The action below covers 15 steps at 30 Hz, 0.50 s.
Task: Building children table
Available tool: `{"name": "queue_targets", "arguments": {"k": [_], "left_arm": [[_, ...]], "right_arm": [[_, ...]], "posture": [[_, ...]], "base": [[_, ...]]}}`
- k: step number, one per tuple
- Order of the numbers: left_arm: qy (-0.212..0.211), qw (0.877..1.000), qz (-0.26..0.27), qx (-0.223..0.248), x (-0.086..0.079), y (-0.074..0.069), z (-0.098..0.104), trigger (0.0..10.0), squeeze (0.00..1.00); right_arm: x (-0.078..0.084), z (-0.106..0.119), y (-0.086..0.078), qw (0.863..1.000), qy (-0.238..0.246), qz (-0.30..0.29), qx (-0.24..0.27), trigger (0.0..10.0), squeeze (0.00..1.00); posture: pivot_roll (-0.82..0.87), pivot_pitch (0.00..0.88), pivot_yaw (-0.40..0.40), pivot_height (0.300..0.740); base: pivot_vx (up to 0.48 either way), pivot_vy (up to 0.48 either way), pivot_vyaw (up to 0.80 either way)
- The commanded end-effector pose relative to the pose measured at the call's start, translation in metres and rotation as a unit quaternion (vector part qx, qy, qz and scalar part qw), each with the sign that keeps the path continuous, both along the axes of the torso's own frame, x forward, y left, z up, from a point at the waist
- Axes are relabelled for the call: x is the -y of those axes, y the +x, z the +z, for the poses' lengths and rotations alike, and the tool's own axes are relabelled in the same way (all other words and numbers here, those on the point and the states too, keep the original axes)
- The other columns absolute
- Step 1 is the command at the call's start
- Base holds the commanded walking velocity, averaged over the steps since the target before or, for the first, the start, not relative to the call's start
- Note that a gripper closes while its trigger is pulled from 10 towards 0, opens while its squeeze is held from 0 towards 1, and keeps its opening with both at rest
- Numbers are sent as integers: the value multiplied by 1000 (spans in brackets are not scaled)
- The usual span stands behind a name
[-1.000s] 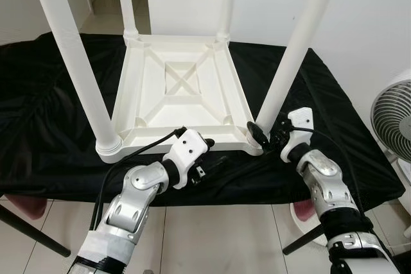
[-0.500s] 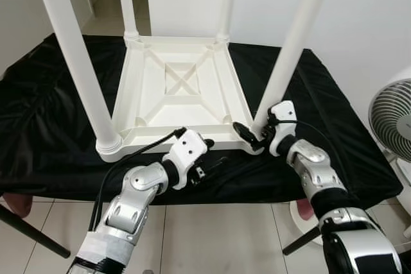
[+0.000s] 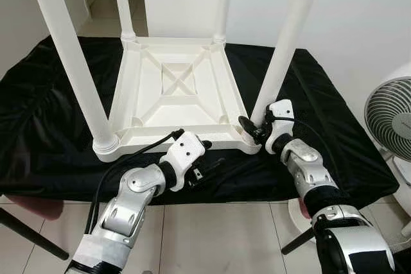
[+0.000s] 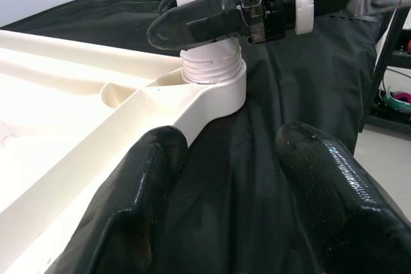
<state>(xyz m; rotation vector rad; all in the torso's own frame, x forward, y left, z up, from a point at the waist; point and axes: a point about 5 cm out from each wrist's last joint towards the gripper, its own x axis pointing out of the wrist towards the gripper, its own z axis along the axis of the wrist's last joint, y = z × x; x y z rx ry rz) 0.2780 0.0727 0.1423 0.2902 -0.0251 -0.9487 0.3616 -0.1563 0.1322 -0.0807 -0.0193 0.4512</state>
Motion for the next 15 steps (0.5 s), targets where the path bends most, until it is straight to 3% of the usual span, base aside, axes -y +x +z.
{"name": "queue_targets", "arguments": {"k": [1, 7, 9, 12, 14, 15], "left_arm": [[-3, 1000, 13, -3, 2, 0, -1, 10000, 0], [-1, 1000, 7, -2, 3, 1, 0, 10000, 0], [-1, 1000, 4, -3, 4, 1, 1, 10000, 0], [-1, 1000, 4, -3, 4, 1, 1, 10000, 0], [-2, 1000, 3, -3, 5, 1, 0, 10000, 0], [-2, 1000, 3, -3, 5, 1, 0, 10000, 0]], "right_arm": [[-6, -15, -5, 1000, -1, 0, -29, 0, 0], [-18, -19, -12, 996, 34, -68, -38, 0, 0], [-22, -18, -13, 988, 49, -140, -38, 0, 0], [-22, -18, -13, 988, 49, -140, -38, 0, 0], [-26, -20, -14, 977, 61, -197, -44, 0, 0], [-26, -20, -14, 977, 61, -197, -44, 0, 0]], "posture": [[137, 0, -17, 740], [119, 0, -6, 740], [116, 0, -7, 740], [116, 0, -7, 740], [115, 0, -11, 740], [115, 0, -11, 740]], "base": [[0, 0, 0], [0, 0, 0], [0, 0, 0], [0, 0, 0], [0, 0, 0], [0, 0, 0]]}}
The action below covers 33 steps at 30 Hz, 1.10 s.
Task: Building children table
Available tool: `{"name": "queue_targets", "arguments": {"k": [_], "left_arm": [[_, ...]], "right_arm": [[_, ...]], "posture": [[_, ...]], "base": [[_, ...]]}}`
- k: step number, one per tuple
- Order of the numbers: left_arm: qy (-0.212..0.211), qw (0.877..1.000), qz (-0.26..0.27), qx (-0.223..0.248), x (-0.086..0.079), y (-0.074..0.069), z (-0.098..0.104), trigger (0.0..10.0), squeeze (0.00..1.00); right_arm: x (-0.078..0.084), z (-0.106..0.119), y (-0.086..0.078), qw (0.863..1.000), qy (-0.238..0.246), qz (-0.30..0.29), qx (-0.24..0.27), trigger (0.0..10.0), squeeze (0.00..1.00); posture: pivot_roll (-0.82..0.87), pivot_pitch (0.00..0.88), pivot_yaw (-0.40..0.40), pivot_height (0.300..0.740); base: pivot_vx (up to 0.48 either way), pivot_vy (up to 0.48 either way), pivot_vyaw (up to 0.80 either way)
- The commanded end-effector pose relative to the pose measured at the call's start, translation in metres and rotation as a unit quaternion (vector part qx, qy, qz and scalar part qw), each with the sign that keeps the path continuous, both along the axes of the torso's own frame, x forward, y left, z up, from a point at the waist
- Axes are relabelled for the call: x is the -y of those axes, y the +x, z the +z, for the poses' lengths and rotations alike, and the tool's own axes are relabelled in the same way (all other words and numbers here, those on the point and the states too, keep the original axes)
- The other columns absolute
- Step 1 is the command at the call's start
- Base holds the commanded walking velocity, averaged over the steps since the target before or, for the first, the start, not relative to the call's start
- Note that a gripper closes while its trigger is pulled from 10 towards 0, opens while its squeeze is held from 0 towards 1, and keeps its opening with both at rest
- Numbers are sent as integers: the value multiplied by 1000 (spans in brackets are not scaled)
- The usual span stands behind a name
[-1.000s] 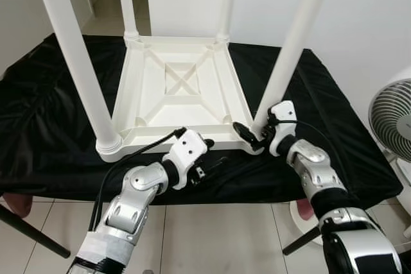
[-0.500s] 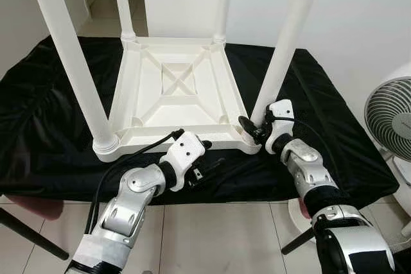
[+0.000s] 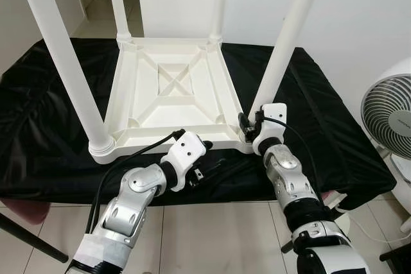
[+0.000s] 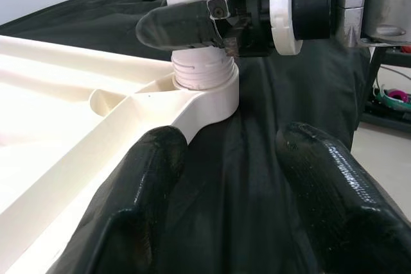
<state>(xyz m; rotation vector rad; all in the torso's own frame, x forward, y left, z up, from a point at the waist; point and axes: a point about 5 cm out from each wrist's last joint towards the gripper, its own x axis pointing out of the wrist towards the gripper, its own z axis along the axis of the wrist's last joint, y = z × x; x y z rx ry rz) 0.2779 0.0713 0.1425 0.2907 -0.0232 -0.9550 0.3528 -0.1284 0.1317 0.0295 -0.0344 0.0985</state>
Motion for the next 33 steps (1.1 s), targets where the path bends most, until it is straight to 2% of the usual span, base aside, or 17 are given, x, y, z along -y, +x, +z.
{"name": "queue_targets", "arguments": {"k": [1, 4, 6, 7, 12, 13, 14, 17, 18, 23, 26, 27, 28, 31, 32, 33], "left_arm": [[-3, 1000, 6, -2, 4, 1, 0, 10000, 0], [-5, 1000, 6, -3, 5, 2, 0, 10000, 0], [-10, 1000, 8, -2, 7, 2, 0, 10000, 0], [-12, 1000, 9, -2, 8, 2, 0, 10000, 0], [-12, 1000, 10, -1, 8, 2, 0, 10000, 0], [-12, 1000, 12, -1, 7, 2, 0, 10000, 0], [-12, 1000, 15, -1, 6, 2, 0, 10000, 0], [-12, 1000, 17, -1, 5, 2, 0, 10000, 0], [-12, 1000, 18, -1, 5, 2, 0, 10000, 0], [-12, 1000, 19, -1, 4, 1, 0, 10000, 0], [-11, 1000, 19, -1, 4, 2, 0, 10000, 0], [-11, 1000, 19, -1, 4, 2, 0, 10000, 0], [-11, 1000, 19, -2, 4, 2, 0, 10000, 0], [-11, 1000, 16, -1, 5, 2, 0, 10000, 0], [-11, 1000, 16, -1, 5, 2, 0, 10000, 0], [-11, 1000, 14, -1, 6, 2, 0, 10000, 0]], "right_arm": [[0, -21, -6, 997, 24, -51, -54, 0, 0], [-6, -23, -10, 992, 39, -108, -60, 0, 0], [-26, -17, -10, 995, 42, -71, -49, 0, 0], [-29, -14, -11, 997, 33, -62, -43, 0, 0], [-30, -13, -13, 997, 25, -63, -42, 0, 0], [-30, -13, -13, 997, 25, -64, -45, 2275, 0], [-30, -13, -13, 997, 18, -63, -45, 10000, 0], [-32, -11, -13, 998, 17, -54, -39, 10000, 0], [-33, -9, -13, 998, 29, -40, -31, 10000, 1000], [-30, -5, -15, 999, 45, 7, -15, 10000, 1000], [-26, -4, -18, 998, 30, 63, -8, 10000, 1000], [-26, -4, -18, 998, 30, 63, -8, 10000, 1000], [-22, -5, -20, 995, 21, 98, -8, 10000, 1000], [11, -4, -21, 990, -8, 139, 2, 10000, 1000], [11, -4, -21, 990, -8, 139, 2, 10000, 1000], [28, -2, -21, 987, -30, 157, 3, 10000, 1000]], "posture": [[115, 0, -11, 740], [116, 0, -16, 740], [115, 0, -25, 740], [118, 0, -31, 740], [125, 0, -36, 740], [129, 0, -38, 740], [132, 0, -39, 740], [134, 0, -41, 740], [134, 0, -42, 740], [132, 0, -41, 740], [129, 0, -39, 740], [129, 0, -39, 740], [127, 0, -38, 740], [123, 0, -35, 740], [123, 0, -35, 740], [118, 0, -33, 740]], "base": [[0, 0, 0], [0, 0, 0], [0, 0, 0], [0, 0, 0], [0, 0, 0], [0, 0, 0], [0, 0, 0], [0, 0, 0], [0, 0, 0], [0, 0, 0], [0, 0, 0], [0, 0, 0], [0, 0, 0], [0, 0, 0], [0, 0, 0], [0, 0, 0]]}}
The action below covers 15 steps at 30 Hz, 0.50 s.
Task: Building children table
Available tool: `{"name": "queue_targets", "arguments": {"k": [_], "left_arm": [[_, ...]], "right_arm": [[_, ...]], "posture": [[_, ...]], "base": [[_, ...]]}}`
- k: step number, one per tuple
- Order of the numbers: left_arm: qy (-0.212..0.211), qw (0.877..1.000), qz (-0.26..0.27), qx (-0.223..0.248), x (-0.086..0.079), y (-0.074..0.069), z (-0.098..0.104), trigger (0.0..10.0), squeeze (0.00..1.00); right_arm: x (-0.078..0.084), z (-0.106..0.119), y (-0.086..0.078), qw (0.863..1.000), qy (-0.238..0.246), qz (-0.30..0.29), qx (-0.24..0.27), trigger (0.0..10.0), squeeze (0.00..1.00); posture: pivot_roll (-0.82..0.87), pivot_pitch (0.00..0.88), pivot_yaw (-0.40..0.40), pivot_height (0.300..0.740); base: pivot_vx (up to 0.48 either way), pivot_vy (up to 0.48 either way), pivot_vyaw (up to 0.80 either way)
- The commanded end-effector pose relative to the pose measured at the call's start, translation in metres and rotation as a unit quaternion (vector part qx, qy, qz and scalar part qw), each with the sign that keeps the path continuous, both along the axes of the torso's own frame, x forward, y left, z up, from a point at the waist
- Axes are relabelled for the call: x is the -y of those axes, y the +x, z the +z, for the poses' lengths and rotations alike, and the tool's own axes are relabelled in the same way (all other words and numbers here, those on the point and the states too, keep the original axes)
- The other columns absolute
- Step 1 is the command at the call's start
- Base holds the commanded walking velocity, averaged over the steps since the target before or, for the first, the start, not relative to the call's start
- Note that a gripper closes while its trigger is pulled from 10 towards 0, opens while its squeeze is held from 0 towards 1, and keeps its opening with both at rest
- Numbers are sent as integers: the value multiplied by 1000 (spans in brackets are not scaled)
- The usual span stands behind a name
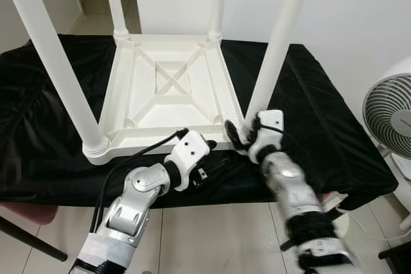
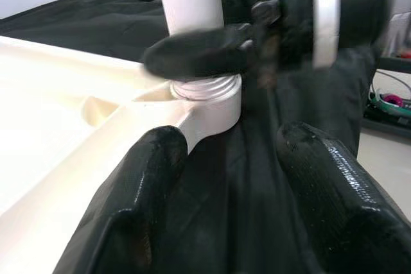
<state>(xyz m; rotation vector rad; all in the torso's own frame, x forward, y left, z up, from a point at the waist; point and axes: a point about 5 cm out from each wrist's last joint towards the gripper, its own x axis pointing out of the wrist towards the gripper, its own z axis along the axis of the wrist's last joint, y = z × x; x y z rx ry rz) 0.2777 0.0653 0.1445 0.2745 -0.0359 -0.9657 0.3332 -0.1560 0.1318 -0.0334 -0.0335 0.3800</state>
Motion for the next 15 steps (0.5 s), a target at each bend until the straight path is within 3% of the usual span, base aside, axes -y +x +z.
{"name": "queue_targets", "arguments": {"k": [1, 3, 4, 8, 15], "left_arm": [[-2, 1000, 19, -2, 0, 2, -2, 10000, 0], [-2, 1000, 19, -2, 0, 2, -2, 10000, 0], [0, 1000, 16, -1, 0, 3, -2, 10000, 0], [0, 1000, 12, 1, 3, 5, -1, 10000, 0], [-1, 1000, 11, 2, 4, 6, -1, 10000, 0]], "right_arm": [[6, 0, -2, 1000, -3, 25, 1, 10000, 1000], [9, 1, -2, 1000, -6, 31, 2, 10000, 1000], [15, 3, -1, 998, -23, 54, 1, 10000, 0], [23, 9, 3, 995, -48, 90, 4, 10000, 0], [14, 11, 11, 989, -62, 135, 6, 10000, 0]], "posture": [[118, 0, -33, 740], [118, 0, -33, 740], [105, 0, -29, 740], [101, 0, -29, 740], [105, 0, -33, 740]], "base": [[0, 0, 0], [0, 0, 0], [0, 0, 0], [0, 0, 0], [0, 0, 0]]}}
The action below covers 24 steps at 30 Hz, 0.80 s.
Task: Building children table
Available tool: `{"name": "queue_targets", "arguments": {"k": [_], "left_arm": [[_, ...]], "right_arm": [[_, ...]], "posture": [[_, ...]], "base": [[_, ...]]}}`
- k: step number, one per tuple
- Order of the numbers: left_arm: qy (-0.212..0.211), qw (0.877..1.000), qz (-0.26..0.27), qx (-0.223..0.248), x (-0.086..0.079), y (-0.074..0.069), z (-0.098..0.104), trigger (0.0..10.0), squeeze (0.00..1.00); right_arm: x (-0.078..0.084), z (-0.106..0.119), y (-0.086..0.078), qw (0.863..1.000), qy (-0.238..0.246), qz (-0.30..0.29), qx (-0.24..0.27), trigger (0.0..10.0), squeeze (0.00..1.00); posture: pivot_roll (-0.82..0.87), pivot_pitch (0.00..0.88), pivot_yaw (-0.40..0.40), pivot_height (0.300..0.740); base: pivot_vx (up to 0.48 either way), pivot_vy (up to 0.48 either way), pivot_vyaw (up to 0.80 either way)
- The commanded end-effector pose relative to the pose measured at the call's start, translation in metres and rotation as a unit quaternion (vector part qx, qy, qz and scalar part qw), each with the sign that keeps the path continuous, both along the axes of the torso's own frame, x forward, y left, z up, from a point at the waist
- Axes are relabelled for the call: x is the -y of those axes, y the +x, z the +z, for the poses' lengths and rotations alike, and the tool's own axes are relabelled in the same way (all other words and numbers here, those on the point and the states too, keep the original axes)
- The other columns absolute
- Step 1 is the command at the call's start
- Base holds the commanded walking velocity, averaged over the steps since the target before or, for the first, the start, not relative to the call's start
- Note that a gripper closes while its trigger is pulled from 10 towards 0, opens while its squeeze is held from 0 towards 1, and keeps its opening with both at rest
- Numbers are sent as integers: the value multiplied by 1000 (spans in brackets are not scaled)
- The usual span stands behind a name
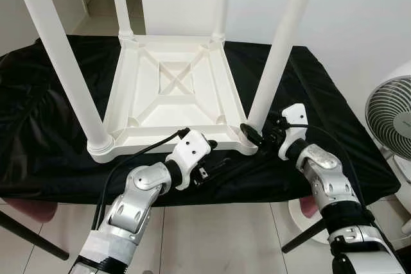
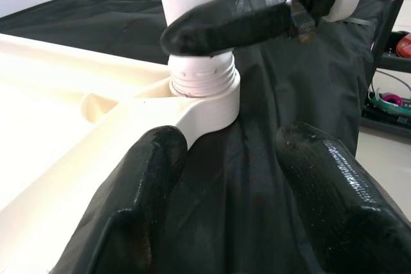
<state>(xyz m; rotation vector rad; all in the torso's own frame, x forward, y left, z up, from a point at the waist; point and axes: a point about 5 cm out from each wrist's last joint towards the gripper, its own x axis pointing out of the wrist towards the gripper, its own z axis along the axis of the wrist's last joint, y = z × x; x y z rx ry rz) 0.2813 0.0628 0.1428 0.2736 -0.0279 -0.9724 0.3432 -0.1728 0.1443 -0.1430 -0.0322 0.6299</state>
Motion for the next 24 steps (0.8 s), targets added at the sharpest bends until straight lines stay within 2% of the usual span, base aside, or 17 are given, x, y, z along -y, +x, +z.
{"name": "queue_targets", "arguments": {"k": [1, 11, 12, 13, 14, 21, 24], "left_arm": [[-3, 1000, 14, 6, 2, 3, 0, 10000, 0], [-2, 1000, 15, 11, 2, 3, 2, 10000, 0], [-1, 1000, 14, 11, 1, 2, 1, 10000, 0], [-1, 1000, 14, 11, 1, 2, 1, 10000, 0], [-1, 1000, 14, 11, 1, 1, 1, 10000, 0], [3, 1000, 14, 9, -1, -1, -1, 10000, 0], [1, 1000, 13, 7, 0, -2, -2, 10000, 0]], "right_arm": [[-5, -2, 3, 1000, -8, 17, -2, 10000, 0], [-23, -6, 16, 999, -37, 37, -15, 10000, 0], [-24, -9, 16, 998, -42, 40, -21, 1333, 0], [-24, -9, 16, 998, -42, 40, -21, 1333, 0], [-24, -11, 16, 998, -41, 42, -28, 0, 0], [-18, -23, 11, 996, -60, 45, -44, 0, 0], [-14, -28, 7, 997, -49, 24, -46, 0, 0]], "posture": [[106, 0, -34, 740], [130, 0, -44, 740], [136, 0, -46, 740], [136, 0, -46, 740], [139, 0, -48, 740], [143, 0, -53, 740], [138, 0, -54, 740]], "base": [[0, 0, 0], [0, 0, 0], [0, 0, 0], [0, 0, 0], [0, 0, 0], [0, 0, 0], [0, 0, 0]]}}
